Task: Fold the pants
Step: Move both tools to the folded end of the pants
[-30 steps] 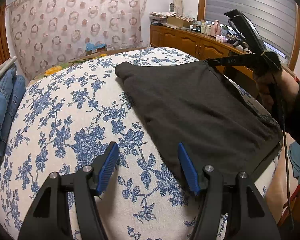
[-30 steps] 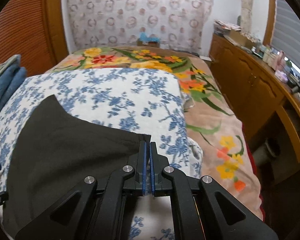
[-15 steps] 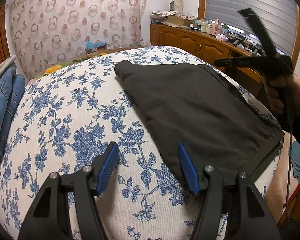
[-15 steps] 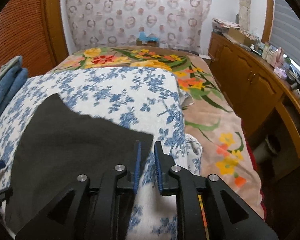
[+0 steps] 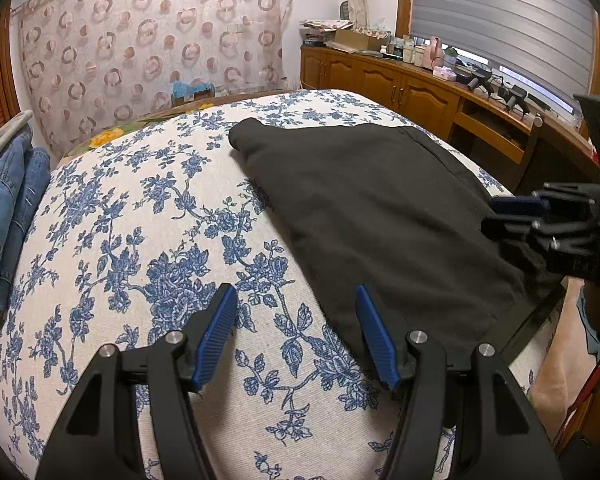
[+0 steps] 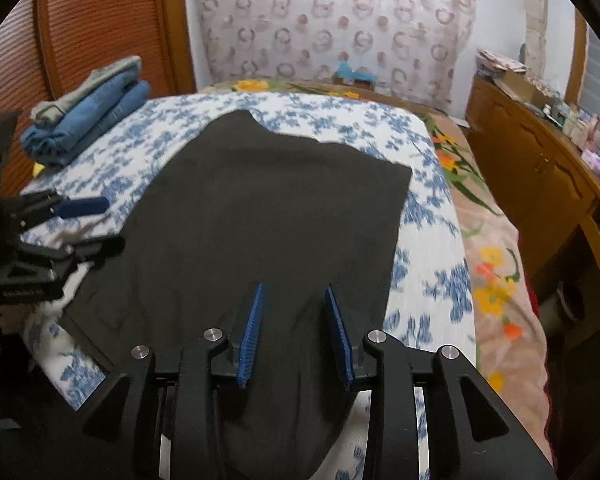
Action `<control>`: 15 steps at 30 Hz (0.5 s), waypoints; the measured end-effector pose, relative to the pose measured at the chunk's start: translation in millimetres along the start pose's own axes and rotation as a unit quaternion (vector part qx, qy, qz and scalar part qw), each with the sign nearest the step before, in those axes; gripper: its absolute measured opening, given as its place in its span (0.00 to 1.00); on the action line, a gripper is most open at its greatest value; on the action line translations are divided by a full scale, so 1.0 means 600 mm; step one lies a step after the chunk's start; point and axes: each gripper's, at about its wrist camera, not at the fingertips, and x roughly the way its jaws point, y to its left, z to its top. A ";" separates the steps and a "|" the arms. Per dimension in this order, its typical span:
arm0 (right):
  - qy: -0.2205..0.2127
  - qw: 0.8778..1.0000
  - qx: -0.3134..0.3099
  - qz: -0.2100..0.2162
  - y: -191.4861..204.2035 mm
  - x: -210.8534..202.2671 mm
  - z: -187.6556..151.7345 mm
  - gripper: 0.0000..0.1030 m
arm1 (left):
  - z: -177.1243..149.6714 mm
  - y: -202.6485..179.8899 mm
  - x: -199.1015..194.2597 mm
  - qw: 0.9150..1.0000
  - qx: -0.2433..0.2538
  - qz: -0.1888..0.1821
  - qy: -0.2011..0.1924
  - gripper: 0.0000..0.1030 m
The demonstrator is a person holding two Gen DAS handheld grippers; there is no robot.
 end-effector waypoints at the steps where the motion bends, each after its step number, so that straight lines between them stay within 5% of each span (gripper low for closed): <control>1: 0.004 1.000 0.001 -0.004 0.002 0.003 -0.005 0.31 | 0.001 -0.001 0.001 1.000 0.000 0.000 0.000 0.59; 15: -0.006 1.000 0.029 -0.011 0.014 -0.060 -0.058 0.32 | -0.035 -0.015 -0.069 0.999 0.011 -0.035 -0.012 0.59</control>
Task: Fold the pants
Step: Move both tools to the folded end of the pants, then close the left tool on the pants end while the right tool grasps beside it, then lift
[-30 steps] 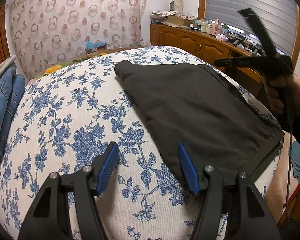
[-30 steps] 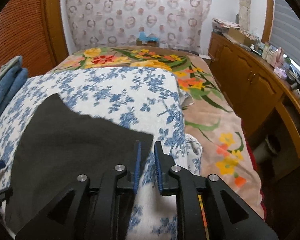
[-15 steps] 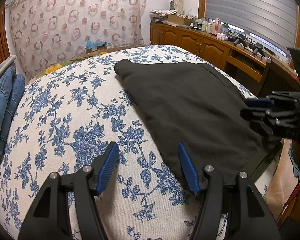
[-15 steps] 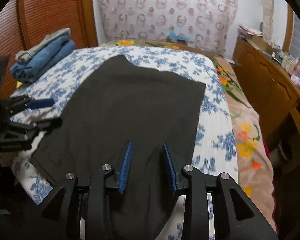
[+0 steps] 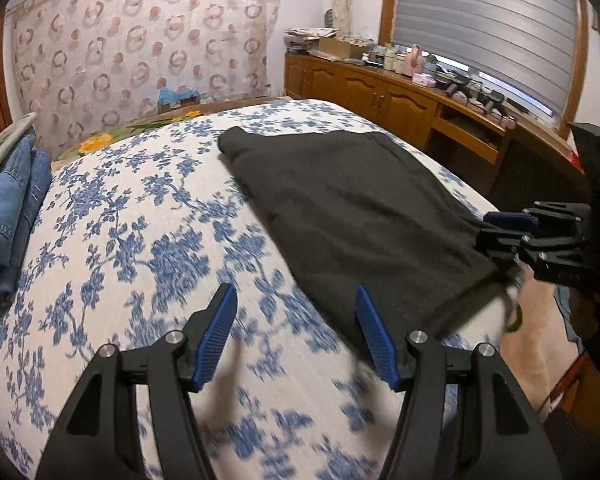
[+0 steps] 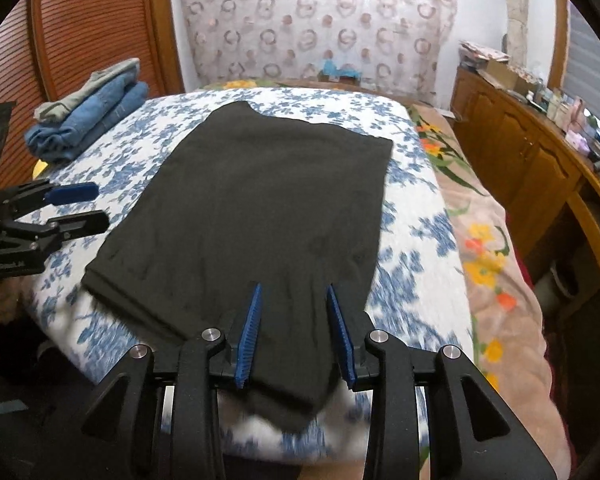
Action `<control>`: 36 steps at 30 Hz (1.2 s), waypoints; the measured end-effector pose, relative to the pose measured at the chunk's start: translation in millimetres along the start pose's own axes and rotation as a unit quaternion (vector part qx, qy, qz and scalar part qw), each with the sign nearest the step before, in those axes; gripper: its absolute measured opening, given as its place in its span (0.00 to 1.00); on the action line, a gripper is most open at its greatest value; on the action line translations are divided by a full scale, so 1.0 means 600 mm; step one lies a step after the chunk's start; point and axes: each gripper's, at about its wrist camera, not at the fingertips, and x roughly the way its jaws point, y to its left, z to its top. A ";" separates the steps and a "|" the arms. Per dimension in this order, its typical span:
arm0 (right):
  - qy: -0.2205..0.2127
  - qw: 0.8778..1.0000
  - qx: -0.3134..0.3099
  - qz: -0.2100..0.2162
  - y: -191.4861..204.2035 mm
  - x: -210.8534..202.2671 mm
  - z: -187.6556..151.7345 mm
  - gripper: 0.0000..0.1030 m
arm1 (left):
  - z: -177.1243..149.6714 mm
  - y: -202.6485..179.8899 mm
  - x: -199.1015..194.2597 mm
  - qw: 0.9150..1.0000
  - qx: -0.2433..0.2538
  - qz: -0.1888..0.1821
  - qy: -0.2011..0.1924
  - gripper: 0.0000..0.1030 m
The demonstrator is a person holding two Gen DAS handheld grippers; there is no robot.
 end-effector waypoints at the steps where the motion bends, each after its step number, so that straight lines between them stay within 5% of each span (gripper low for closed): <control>1: -0.002 1.000 0.007 -0.002 -0.003 -0.009 -0.008 0.32 | -0.004 -0.006 -0.006 1.000 0.005 -0.004 -0.001 0.59; 11: -0.012 0.999 0.053 -0.007 -0.026 -0.042 -0.054 0.32 | -0.034 -0.060 -0.021 0.998 0.044 -0.041 0.014 0.59; 25: -0.019 0.998 0.063 0.005 -0.018 -0.043 -0.054 0.32 | -0.029 -0.074 0.002 0.997 0.051 -0.061 0.019 0.18; 36: -0.027 0.997 0.069 0.006 -0.016 -0.047 -0.055 0.32 | -0.039 -0.068 -0.004 0.997 0.038 -0.065 0.021 0.15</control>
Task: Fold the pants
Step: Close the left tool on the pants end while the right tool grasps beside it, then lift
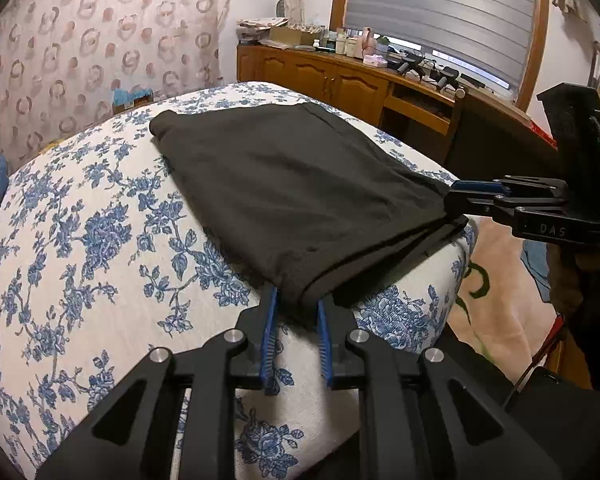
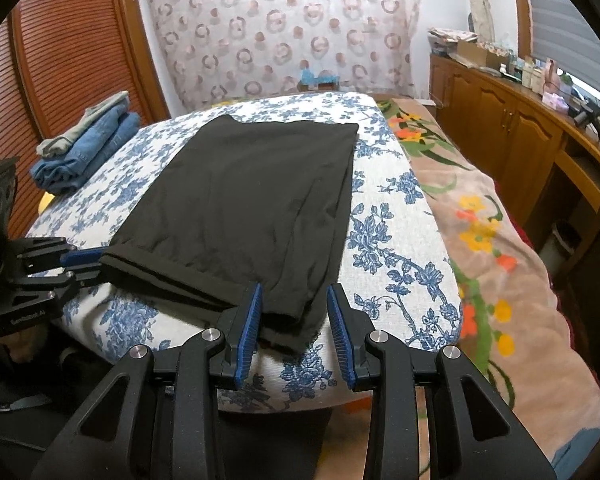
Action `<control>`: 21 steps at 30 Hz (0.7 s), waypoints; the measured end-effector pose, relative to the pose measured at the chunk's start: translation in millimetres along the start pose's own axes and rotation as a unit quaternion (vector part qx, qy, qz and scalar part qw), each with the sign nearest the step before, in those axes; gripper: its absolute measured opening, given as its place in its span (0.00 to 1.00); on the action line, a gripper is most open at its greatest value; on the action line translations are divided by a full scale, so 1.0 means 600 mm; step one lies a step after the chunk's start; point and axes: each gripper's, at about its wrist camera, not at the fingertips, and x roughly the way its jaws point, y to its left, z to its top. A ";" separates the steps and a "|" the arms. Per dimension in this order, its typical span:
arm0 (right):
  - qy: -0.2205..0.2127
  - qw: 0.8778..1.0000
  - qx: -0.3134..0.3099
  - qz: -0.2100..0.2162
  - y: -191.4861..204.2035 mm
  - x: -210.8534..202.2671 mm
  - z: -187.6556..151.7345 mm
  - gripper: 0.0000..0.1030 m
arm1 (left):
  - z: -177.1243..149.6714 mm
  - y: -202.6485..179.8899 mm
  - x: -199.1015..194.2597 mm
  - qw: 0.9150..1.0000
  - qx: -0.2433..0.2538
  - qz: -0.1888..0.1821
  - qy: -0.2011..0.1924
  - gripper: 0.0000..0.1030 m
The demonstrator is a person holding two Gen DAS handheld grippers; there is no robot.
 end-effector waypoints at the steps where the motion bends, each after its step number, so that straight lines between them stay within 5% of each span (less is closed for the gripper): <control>1: 0.001 1.000 0.001 -0.001 0.001 0.002 -0.001 0.32 | 0.000 0.001 0.001 1.000 -0.002 -0.001 0.000 0.15; 15: 0.017 1.000 0.012 -0.006 0.003 0.016 -0.012 0.33 | -0.001 0.008 0.005 1.000 -0.015 -0.007 0.001 0.17; 21: 0.018 1.000 0.000 0.020 0.008 0.018 -0.014 0.13 | 0.004 0.004 0.001 1.000 -0.006 -0.002 -0.003 0.14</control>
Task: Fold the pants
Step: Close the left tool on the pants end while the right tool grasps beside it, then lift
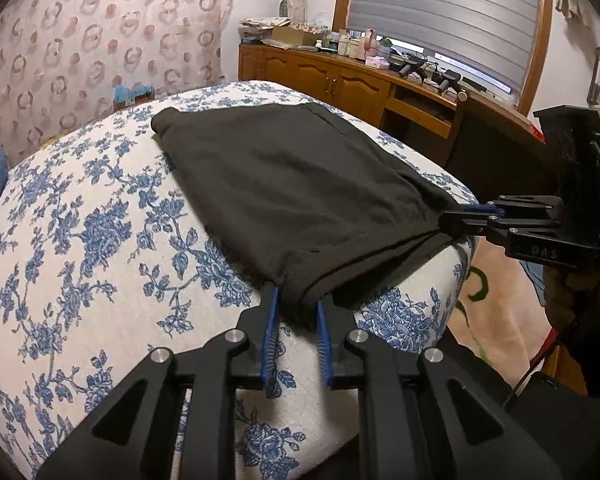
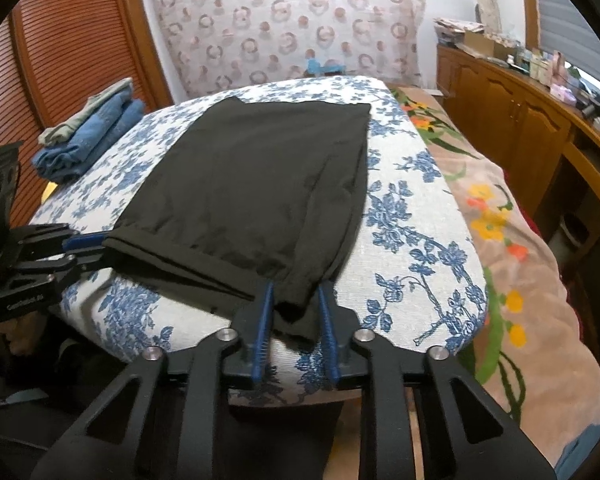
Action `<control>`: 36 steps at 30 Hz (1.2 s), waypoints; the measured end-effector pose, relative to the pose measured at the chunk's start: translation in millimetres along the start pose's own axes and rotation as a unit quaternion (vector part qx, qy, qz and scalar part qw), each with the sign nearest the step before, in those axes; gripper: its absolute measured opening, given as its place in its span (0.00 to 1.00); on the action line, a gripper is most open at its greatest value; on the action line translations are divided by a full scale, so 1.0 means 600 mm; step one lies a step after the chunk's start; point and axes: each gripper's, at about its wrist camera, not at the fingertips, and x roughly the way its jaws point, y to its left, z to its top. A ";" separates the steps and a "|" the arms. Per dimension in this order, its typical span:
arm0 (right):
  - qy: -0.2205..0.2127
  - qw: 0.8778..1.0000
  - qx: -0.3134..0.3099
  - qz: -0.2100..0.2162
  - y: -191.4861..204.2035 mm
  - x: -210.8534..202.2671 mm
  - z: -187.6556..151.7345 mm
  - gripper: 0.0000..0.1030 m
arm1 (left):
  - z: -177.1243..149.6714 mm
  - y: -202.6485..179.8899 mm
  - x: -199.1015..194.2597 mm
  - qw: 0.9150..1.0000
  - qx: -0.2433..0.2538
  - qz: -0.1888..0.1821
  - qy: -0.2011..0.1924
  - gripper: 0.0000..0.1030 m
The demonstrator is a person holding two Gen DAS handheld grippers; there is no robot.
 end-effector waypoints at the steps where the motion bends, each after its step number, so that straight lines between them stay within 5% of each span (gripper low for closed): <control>1: -0.002 1.000 0.003 0.005 -0.002 -0.001 0.000 0.09 | 0.002 0.000 -0.004 1.000 -0.001 -0.001 -0.003 0.13; 9: -0.050 0.998 0.005 0.027 0.006 -0.039 0.028 0.05 | 0.044 0.002 -0.065 0.998 0.009 0.006 -0.060 0.10; 19: -0.129 0.990 -0.045 0.044 0.060 -0.109 0.134 0.05 | 0.109 0.035 -0.157 0.991 0.012 0.022 -0.135 0.08; 31: -0.085 0.992 -0.062 0.074 0.070 -0.014 0.153 0.05 | 0.081 0.103 -0.067 0.997 -0.019 0.023 -0.077 0.07; 36: -0.072 0.992 -0.061 0.088 0.055 0.016 0.168 0.05 | 0.109 0.126 -0.062 0.996 -0.030 0.024 -0.080 0.06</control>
